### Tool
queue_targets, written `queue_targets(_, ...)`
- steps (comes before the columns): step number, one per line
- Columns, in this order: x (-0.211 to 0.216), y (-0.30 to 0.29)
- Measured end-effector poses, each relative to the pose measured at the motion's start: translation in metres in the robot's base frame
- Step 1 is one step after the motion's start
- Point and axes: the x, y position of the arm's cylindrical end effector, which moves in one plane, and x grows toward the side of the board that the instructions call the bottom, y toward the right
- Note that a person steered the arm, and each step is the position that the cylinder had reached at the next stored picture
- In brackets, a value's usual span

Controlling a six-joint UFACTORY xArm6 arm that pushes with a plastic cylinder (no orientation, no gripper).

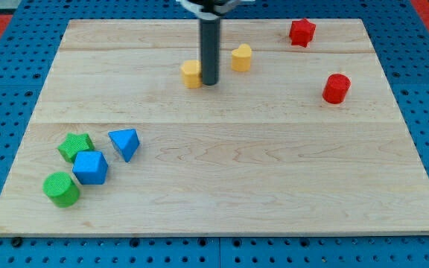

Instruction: Move red circle to the centre of the board

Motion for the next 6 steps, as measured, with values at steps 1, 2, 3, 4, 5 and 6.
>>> queue_targets(1,-0.026,-0.025)
queue_targets(2,-0.033,0.027)
queue_targets(3,-0.026,0.050)
queue_targets(4,-0.021,0.112)
queue_targets(5,-0.019,0.161)
queue_targets(6,-0.019,0.232)
